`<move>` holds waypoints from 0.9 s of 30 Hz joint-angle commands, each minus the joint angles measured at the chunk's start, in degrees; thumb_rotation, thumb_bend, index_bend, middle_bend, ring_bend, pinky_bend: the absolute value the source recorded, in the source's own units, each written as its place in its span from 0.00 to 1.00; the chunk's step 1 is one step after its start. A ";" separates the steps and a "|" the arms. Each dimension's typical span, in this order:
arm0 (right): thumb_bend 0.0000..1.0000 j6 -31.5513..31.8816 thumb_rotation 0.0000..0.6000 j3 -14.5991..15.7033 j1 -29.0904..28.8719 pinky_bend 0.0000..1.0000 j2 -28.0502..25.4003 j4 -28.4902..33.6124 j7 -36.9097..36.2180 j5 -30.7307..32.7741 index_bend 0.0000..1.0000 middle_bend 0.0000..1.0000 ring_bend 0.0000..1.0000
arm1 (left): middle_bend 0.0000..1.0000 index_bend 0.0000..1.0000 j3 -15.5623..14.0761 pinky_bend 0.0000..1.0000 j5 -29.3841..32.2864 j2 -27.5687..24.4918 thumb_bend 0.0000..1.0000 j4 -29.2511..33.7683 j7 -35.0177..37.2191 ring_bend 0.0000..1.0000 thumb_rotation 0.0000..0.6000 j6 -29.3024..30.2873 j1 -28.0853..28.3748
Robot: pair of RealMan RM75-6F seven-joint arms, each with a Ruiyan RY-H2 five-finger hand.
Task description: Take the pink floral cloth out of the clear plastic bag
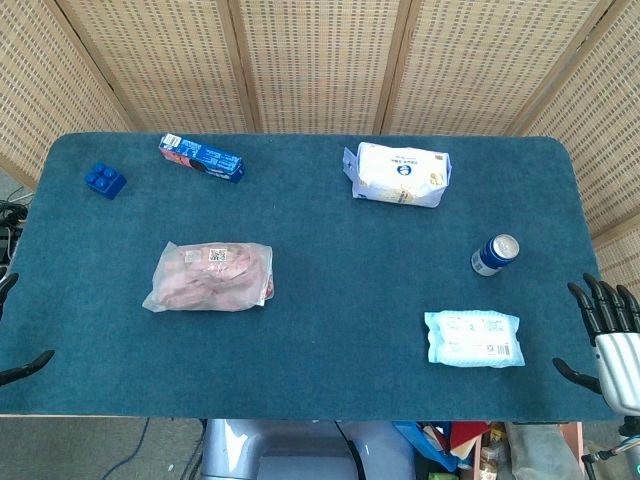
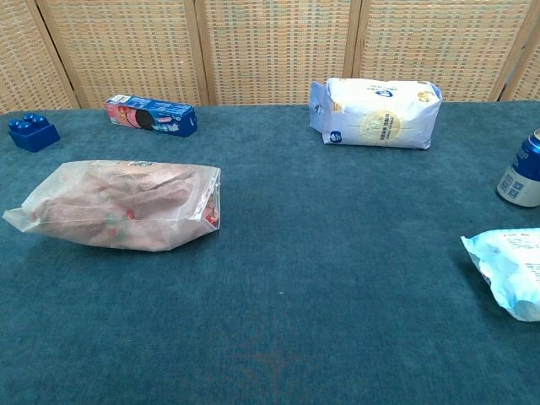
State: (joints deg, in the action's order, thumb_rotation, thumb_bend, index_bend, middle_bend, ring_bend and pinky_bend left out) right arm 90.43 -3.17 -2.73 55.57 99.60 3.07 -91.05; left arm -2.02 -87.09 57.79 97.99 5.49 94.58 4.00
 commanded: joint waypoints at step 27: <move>0.00 -3.30 1.00 -1.30 -0.65 0.00 -0.06 -1.55 -3.31 4.74 0.00 0.00 0.00 | 0.00 0.00 11.28 0.00 27.27 15.69 0.03 -1.16 -18.20 0.00 1.00 -43.69 32.04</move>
State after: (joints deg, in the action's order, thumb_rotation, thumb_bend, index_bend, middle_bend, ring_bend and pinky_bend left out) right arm 87.27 -4.42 -3.41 55.52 98.17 -0.07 -86.51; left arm 8.19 -65.32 68.81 101.12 -8.93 54.05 32.48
